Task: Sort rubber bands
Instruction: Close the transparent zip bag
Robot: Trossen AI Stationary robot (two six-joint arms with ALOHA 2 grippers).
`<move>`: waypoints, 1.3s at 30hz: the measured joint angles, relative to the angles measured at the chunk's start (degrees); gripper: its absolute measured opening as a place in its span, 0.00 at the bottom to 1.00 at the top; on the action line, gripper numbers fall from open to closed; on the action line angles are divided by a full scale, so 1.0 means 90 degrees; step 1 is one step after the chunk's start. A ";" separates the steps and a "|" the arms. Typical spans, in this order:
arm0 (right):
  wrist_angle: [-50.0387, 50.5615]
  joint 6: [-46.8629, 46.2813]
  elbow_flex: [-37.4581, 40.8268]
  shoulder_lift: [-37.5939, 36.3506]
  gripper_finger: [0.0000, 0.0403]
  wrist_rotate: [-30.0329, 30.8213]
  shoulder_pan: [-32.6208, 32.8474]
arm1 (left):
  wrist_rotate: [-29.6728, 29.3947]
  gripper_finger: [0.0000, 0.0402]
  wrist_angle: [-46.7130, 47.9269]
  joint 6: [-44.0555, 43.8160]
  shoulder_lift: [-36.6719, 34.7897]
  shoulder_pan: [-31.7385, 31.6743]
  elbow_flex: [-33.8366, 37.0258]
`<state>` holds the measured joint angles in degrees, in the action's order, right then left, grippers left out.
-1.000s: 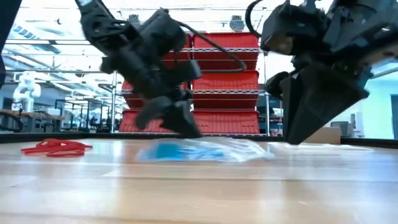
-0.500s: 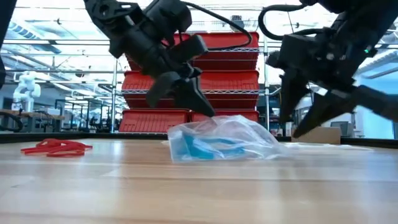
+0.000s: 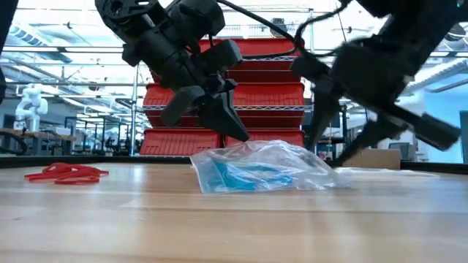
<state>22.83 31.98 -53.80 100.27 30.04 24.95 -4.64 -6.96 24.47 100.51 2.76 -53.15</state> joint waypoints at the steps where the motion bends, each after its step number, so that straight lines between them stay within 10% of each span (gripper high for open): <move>1: -0.0004 0.0132 0.0000 0.0072 0.41 -0.0002 0.0000 | 0.0000 0.00 -0.0001 0.0000 0.0000 0.0000 0.0000; 11: -0.1163 0.0508 0.0000 0.0311 0.40 -0.0055 -0.0065 | 0.0063 0.00 -0.0002 -0.0002 0.0000 0.0000 0.0000; 20: -0.1431 -0.0678 0.0000 0.0311 0.04 -0.1026 -0.0512 | 0.0085 0.00 -0.0021 -0.0016 0.0000 0.0016 0.0000; 27: -0.1209 -0.1520 0.0000 0.0290 0.03 -0.1058 -0.0569 | -0.0117 0.00 0.0180 -0.0309 -0.0064 0.0252 0.0000; 39: -0.0546 -0.3693 -0.0015 0.0275 0.00 -0.1894 -0.0551 | 0.0127 0.00 0.2997 -0.1930 -0.0806 0.1207 -0.0007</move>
<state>17.91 -1.26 -53.93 102.74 13.00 19.99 -3.50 20.02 7.10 93.26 13.63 -53.21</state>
